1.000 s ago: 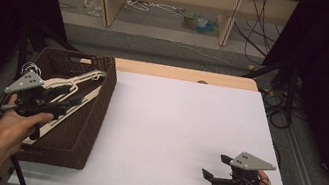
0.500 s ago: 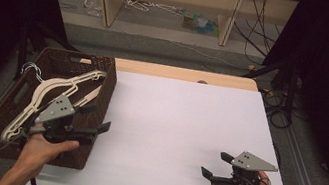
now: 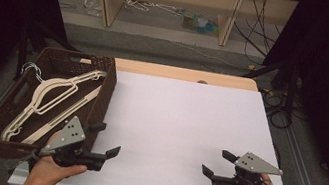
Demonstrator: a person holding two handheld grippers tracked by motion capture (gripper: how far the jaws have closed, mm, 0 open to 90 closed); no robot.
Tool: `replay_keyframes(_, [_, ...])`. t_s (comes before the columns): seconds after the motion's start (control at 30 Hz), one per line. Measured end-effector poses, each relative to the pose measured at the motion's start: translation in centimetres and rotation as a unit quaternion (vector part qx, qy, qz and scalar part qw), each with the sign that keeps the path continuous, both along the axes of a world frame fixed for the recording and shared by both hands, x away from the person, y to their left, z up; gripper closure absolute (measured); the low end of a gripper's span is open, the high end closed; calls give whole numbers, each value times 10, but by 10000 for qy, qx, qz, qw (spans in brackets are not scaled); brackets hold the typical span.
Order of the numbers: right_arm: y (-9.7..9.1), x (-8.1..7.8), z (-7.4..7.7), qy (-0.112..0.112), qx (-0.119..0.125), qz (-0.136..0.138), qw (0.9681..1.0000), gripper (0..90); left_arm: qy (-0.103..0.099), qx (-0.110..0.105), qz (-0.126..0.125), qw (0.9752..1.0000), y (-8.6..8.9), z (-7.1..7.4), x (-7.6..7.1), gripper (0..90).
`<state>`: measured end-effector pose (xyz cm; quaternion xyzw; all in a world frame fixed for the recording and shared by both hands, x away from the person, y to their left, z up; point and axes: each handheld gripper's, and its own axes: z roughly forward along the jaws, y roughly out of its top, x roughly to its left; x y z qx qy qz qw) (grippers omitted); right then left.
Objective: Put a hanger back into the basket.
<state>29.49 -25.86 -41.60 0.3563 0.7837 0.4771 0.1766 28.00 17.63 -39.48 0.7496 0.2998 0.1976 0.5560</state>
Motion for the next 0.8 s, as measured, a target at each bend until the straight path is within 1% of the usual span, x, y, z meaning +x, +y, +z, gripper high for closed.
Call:
replay_keyframes(0.03, [0, 0, 0, -21, 2, -6, 10000, 175, 0, 31, -24, 10000, -1, -2, -3, 178])
replay_keyframes(0.07, [-1, -1, 1, 0, 19, 7, 10000, 174, 27, 16, -58, 10000, -3, -4, -4, 177])
replay_keyframes(0.1, [-1, -1, 1, -35, 1, -2, 10000, 174, 2, 2, -99, 10000, -5, -7, -7, 175])
replay_keyframes(0.13, [-1, -1, 0, -98, 88, -24, 9999, 175, 3, -8, -108, 9999, -8, -9, -10, 175])
replay_keyframes(0.17, [-2, -2, 1, -92, 27, -27, 10000, 174, -47, 88, -147, 9998, -9, -12, -12, 174])
replay_keyframes(0.2, [-3, -2, 2, -76, 69, -35, 9999, 174, -28, 141, -168, 9998, -11, -14, -14, 173])
replay_keyframes(0.23, [-3, -3, 2, -84, 72, -56, 9999, 174, -71, 178, -216, 9996, -12, -16, -15, 168])
replay_keyframes(0.27, [-3, -3, 1, -119, 57, -64, 9999, 174, -64, 186, -222, 9996, -12, -16, -17, 167])
replay_keyframes(0.3, [-3, -3, 1, -147, 72, -41, 9999, 174, -104, 152, -239, 9995, -12, -16, -17, 168])
replay_keyframes(0.33, [-4, -4, 1, -158, 74, -29, 9998, 174, -103, 133, -206, 9996, -11, -16, -18, 167])
replay_keyframes(0.37, [-4, -4, 0, -237, 76, -60, 9997, 173, -166, 107, -170, 9997, -10, -15, -19, 167])
replay_keyframes(0.4, [-3, -5, -1, -215, 140, -33, 9997, 173, -221, 70, -142, 9996, -8, -15, -19, 167])
replay_keyframes(0.43, [-4, -5, -1, -174, 100, -14, 9998, 171, -189, -41, -85, 9998, -6, -15, -20, 167])
replay_keyframes(0.5, [-4, -8, -1, -226, 127, -55, 9996, 170, -202, -88, -50, 9997, -3, -14, -21, 166])
replay_keyframes(0.53, [-4, -9, -1, -211, 139, -55, 9997, 169, -153, -119, -18, 9998, -3, -15, -22, 165])
replay_keyframes(0.57, [-4, -10, -1, -189, 180, 9, 9997, 168, -184, -82, -5, 9998, -3, -16, -23, 165])
replay_keyframes(0.6, [-4, -13, 0, -211, 128, -36, 9997, 168, -206, -21, -42, 9998, -2, -17, -23, 165])
replay_keyframes(0.63, [-3, -15, -1, -256, 181, -9, 9995, 168, -282, -10, -74, 9996, -2, -18, -22, 165])
replay_keyframes(0.67, [-3, -16, -1, -292, 211, -2, 9993, 167, -236, -63, -72, 9997, -4, -20, -23, 165])
replay_keyframes(0.7, [-3, -19, 0, -268, 231, -8, 9994, 166, -229, 3, -86, 9997, -4, -21, -23, 165])
replay_keyframes(0.73, [-2, -19, -1, -300, 308, 49, 9991, 166, -222, -24, -115, 9997, -5, -22, -24, 165])
replay_keyframes(0.77, [-3, -21, -1, -282, 252, 62, 9993, 165, -226, 35, -106, 9997, -6, -23, -24, 165])
replay_keyframes(0.8, [-3, -23, -1, -279, 241, 59, 9993, 165, -233, -3, -106, 9997, -7, -24, -24, 165])
